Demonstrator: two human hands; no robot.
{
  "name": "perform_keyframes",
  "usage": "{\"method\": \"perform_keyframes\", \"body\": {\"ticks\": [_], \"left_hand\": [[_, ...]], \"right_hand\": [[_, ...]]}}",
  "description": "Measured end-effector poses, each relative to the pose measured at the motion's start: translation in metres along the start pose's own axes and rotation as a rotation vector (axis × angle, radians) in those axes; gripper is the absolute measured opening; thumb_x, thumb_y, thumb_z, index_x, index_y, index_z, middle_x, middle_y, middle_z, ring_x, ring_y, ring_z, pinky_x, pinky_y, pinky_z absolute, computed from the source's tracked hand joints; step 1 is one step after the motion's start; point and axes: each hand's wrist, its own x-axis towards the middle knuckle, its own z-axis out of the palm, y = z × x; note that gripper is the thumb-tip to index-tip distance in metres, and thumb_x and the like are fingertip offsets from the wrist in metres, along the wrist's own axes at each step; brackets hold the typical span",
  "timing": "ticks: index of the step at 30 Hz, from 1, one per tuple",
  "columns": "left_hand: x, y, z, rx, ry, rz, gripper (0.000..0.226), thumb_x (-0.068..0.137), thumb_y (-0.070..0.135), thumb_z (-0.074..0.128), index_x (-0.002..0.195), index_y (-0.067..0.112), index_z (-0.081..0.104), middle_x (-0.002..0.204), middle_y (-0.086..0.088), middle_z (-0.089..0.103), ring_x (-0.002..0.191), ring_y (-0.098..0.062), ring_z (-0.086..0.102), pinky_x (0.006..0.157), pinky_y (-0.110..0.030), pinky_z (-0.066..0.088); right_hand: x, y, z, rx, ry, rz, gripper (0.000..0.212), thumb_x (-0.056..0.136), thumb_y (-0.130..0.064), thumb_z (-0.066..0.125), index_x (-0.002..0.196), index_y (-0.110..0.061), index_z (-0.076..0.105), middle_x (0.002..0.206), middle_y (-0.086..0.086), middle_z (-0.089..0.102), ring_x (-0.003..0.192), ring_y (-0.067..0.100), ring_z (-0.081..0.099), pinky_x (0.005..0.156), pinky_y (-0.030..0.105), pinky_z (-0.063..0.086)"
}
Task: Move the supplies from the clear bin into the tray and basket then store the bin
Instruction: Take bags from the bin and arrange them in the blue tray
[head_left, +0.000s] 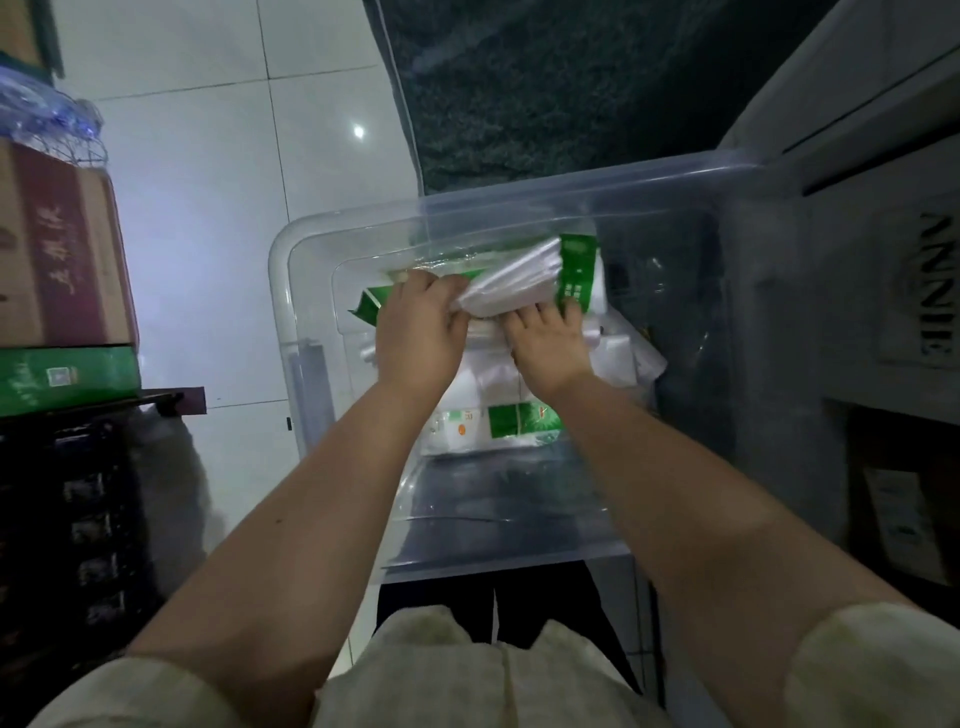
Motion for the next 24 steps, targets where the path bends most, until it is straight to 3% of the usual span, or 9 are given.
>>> {"method": "perform_keyframes", "body": {"ticks": [4,7,13,20,24], "left_hand": [[-0.014,0.01,-0.01,-0.001,0.017,-0.012,0.034,0.082,0.009,0.064,0.116,0.012,0.066,0.104,-0.014,0.061,0.097,-0.034,0.055,0.081,-0.04,0.045],[-0.023,0.028,-0.033,0.008,0.03,0.001,0.034,0.082,0.007,0.063,0.115,0.013,0.066,0.104,-0.014,0.062,0.096,-0.035,0.054,0.079,-0.038,0.041],[-0.041,0.092,-0.105,0.01,0.017,0.091,0.035,0.084,0.008,0.061,0.117,0.016,0.067,0.107,-0.013,0.062,0.1,-0.035,0.054,0.081,-0.041,0.046],[-0.07,0.174,-0.165,-0.051,-0.046,0.441,0.032,0.079,0.008,0.065,0.108,0.021,0.071,0.096,-0.006,0.064,0.092,-0.029,0.058,0.077,-0.04,0.05],[-0.091,0.209,-0.18,-0.027,-0.216,0.667,0.034,0.08,0.012,0.062,0.109,0.028,0.07,0.099,-0.001,0.062,0.096,-0.026,0.054,0.083,-0.044,0.046]], "right_hand": [[-0.018,-0.001,-0.008,0.067,-0.01,-0.045,0.043,0.075,0.002,0.059,0.117,-0.007,0.055,0.124,0.019,0.052,0.116,0.037,0.046,0.095,0.047,0.038],[-0.05,0.007,-0.037,0.162,0.111,-0.048,0.038,0.069,0.005,0.066,0.105,-0.007,0.062,0.112,0.018,0.058,0.107,0.036,0.052,0.091,0.044,0.041],[-0.136,0.018,-0.135,0.144,0.386,-0.043,0.032,0.05,0.003,0.073,0.079,-0.01,0.065,0.079,0.01,0.059,0.074,0.029,0.057,0.065,0.036,0.043],[-0.224,0.01,-0.22,0.072,0.611,0.181,0.024,0.063,-0.004,0.066,0.085,-0.012,0.062,0.079,0.006,0.057,0.071,0.028,0.052,0.064,0.037,0.04],[-0.272,-0.015,-0.242,0.119,0.785,0.431,0.015,0.07,-0.006,0.068,0.078,-0.014,0.059,0.072,0.004,0.057,0.067,0.027,0.051,0.061,0.037,0.04]]}}
